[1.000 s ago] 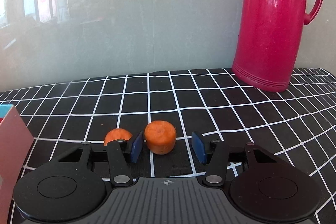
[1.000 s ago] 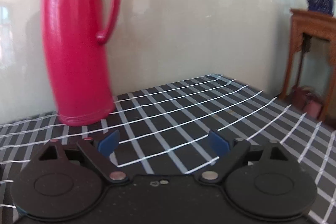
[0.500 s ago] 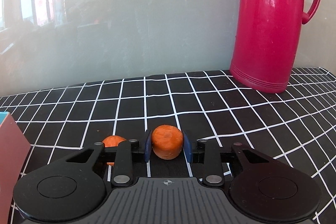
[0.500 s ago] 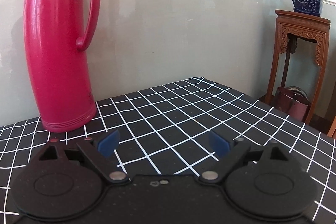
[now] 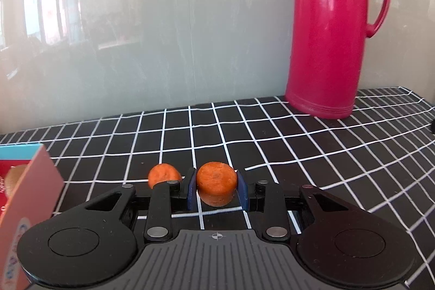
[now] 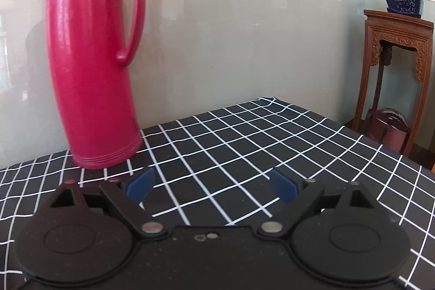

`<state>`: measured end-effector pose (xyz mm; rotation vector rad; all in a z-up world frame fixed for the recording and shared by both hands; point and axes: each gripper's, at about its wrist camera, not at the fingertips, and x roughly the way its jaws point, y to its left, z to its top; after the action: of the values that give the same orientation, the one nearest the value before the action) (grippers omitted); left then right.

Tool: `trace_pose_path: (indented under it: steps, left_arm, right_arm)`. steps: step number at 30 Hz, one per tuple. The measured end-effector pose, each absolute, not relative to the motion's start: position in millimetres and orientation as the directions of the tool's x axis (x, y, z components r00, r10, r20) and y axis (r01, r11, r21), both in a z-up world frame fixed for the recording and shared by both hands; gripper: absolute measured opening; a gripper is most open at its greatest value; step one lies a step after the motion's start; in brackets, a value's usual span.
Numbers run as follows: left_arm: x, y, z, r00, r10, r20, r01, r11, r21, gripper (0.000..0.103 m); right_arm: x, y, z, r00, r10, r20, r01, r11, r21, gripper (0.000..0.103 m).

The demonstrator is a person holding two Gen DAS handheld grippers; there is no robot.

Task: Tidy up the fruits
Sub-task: 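Carry the kumquat with the left tool into the box and release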

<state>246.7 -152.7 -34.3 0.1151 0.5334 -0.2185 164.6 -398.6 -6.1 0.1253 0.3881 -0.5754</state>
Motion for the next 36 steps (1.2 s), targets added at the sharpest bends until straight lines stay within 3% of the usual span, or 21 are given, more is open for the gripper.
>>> trace_pose_path:
  steps: [18, 36]
  left_arm:
    - [169.6, -84.0, 12.8, 0.896, -0.128, -0.426, 0.183, 0.979, 0.092, 0.031]
    - [135.9, 41.9, 13.8, 0.909, 0.057, -0.413, -0.053, 0.998, 0.02, 0.031]
  right_arm:
    - [153.5, -340.9, 8.6, 0.836, -0.41, -0.365, 0.443, 0.896, 0.009, 0.092]
    - [165.1, -277.0, 9.5, 0.862, -0.355, -0.362, 0.372, 0.928, -0.026, 0.092]
